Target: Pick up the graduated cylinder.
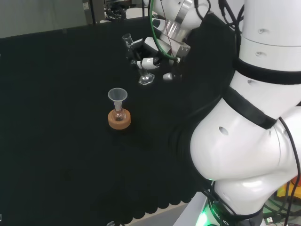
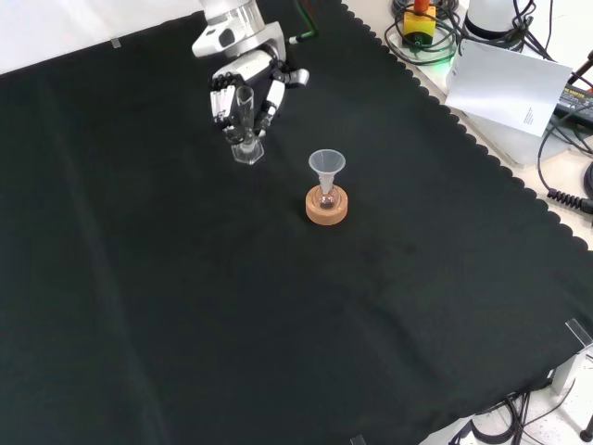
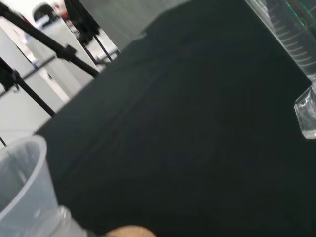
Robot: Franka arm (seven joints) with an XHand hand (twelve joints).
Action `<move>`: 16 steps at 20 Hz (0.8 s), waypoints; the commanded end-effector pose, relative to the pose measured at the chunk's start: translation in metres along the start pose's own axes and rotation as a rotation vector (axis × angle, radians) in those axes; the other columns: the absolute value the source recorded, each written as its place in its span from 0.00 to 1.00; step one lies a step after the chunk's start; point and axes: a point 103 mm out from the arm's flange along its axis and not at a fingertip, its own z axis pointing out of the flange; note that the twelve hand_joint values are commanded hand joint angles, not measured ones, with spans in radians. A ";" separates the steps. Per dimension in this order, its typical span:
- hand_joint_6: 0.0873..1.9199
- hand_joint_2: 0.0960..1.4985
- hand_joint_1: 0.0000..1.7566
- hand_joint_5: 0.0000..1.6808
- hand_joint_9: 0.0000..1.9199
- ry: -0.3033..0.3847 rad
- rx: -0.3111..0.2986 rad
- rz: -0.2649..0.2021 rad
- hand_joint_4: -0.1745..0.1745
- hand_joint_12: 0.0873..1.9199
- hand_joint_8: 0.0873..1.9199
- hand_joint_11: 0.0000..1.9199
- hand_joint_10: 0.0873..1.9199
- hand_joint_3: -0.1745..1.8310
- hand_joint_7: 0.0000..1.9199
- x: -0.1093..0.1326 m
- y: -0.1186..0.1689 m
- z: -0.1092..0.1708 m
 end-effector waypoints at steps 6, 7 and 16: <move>0.57 0.76 0.65 0.53 0.70 -0.240 0.242 0.129 0.00 0.42 0.24 0.60 0.01 0.09 0.55 0.023 -0.077 -0.029; 0.57 0.76 0.65 0.53 0.70 -0.247 0.252 0.137 0.00 0.42 0.24 0.60 0.01 0.09 0.55 0.023 -0.081 -0.030; 0.56 0.76 0.65 0.53 0.70 -0.307 0.356 0.163 0.00 0.42 0.23 0.60 0.01 0.09 0.56 0.037 -0.112 -0.029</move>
